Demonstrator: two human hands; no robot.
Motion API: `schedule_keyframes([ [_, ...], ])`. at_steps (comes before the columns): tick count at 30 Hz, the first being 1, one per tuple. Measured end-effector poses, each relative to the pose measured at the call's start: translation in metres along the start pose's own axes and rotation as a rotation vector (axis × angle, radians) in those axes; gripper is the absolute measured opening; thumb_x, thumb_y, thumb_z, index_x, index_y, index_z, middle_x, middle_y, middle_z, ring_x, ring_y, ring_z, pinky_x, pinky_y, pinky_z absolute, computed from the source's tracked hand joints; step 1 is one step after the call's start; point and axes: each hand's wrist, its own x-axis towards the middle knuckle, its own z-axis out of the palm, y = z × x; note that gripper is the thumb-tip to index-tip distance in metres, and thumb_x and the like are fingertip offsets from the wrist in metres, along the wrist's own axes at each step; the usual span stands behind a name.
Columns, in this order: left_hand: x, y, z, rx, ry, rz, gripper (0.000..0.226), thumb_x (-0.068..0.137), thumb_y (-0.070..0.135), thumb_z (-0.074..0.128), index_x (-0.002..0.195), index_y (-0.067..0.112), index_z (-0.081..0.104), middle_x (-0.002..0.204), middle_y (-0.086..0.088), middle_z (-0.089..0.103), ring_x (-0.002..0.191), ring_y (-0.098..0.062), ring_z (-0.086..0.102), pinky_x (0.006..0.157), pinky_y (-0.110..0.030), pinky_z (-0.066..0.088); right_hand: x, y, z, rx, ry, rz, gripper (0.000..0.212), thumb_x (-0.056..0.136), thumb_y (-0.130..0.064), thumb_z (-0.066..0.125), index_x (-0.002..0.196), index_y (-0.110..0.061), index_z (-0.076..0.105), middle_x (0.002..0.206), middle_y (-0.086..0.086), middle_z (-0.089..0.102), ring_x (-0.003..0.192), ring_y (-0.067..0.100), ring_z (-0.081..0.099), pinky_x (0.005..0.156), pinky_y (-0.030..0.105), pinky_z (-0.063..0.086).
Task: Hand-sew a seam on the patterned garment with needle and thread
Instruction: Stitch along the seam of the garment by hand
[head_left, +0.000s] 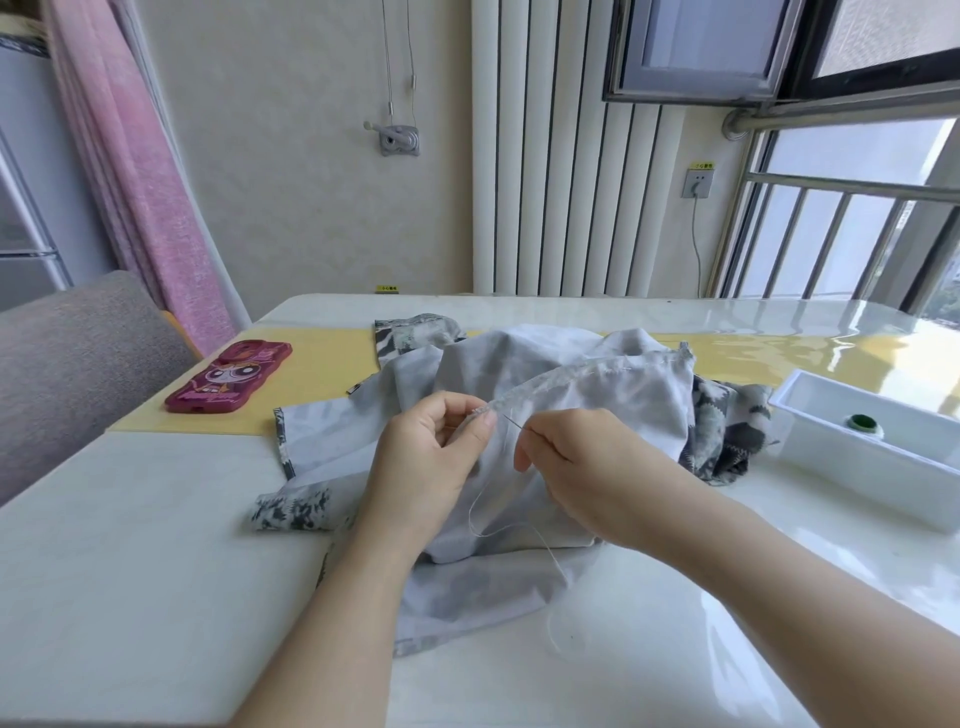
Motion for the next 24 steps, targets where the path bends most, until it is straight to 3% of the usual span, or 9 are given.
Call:
schedule_keyframes([
  [5,0.000,0.001,0.001,-0.004,-0.001,0.011,0.014,0.086,0.016,0.067,0.078,0.027,0.066,0.066,0.014,0.068,0.062,-0.001,0.057,0.058,-0.013,0.046,0.004,-0.001,0.000,-0.021,0.014,0.012,0.030,0.098,-0.019,0.035,0.091,-0.014,0.064,0.061,-0.006,0.047,0.053,0.008,0.042,0.049,0.019,0.034],
  [15,-0.001,0.003,0.001,-0.012,0.003,0.009,0.013,0.086,0.017,0.068,0.077,0.026,0.066,0.068,0.013,0.069,0.064,-0.002,0.058,0.060,-0.013,0.047,0.005,-0.004,-0.001,-0.056,0.028,-0.011,0.032,0.098,-0.021,0.035,0.088,-0.008,0.063,0.062,0.001,0.050,0.056,0.015,0.045,0.053,0.027,0.038],
  [21,-0.003,0.003,0.002,0.042,0.031,0.024,0.012,0.085,0.021,0.070,0.076,0.028,0.066,0.069,0.015,0.068,0.065,-0.002,0.060,0.064,-0.021,0.048,0.007,-0.003,0.001,-0.110,0.043,-0.022,0.035,0.099,-0.021,0.033,0.091,-0.004,0.062,0.079,0.014,0.062,0.074,0.027,0.057,0.066,0.035,0.043],
  [24,-0.007,0.006,0.005,0.187,0.071,0.136,0.020,0.083,0.018,0.070,0.071,0.034,0.064,0.070,0.019,0.068,0.068,0.004,0.062,0.064,-0.015,0.046,0.011,-0.004,0.003,-0.145,0.019,-0.030,0.034,0.100,-0.020,0.032,0.094,-0.003,0.062,0.084,0.013,0.062,0.078,0.028,0.057,0.071,0.038,0.048],
])
